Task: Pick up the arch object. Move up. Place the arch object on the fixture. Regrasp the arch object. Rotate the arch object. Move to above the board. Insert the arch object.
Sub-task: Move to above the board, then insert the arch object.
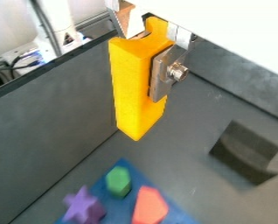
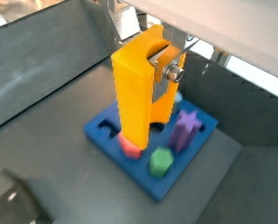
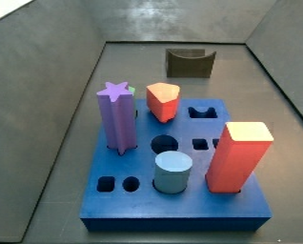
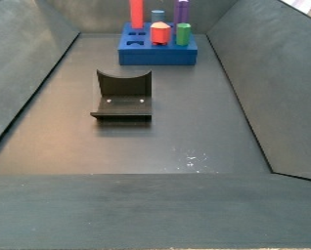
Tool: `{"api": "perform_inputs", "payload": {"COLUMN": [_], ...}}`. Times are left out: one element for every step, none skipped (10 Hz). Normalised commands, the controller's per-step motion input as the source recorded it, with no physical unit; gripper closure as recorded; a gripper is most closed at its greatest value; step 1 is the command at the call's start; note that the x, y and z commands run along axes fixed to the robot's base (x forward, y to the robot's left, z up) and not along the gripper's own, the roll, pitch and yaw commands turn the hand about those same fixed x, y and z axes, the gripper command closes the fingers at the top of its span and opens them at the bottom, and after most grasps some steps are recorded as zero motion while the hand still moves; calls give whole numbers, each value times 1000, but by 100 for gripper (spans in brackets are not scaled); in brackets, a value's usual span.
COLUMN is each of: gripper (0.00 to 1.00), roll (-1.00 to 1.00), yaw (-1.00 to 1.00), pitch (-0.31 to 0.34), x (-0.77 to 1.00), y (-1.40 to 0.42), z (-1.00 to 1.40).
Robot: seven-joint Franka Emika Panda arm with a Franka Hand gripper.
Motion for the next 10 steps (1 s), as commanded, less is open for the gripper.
{"api": "perform_inputs", "payload": {"gripper": [100, 100, 100, 100, 100, 100, 100, 100, 100, 100], "roll": [18, 20, -10, 0, -11, 13, 0, 0, 11, 20], "yaw": [10, 12, 0, -186, -66, 0, -591, -797, -803, -754], "pitch": [129, 106, 0, 17, -7, 0, 0, 0, 0, 0], "x": [162, 107, 0, 323, 126, 0, 500, 283, 286, 340], "y": [-350, -191, 0, -120, 0, -57, -6, 0, 0, 0], "z": [25, 27, 0, 0, 0, 0, -31, -120, -163, -169]}}
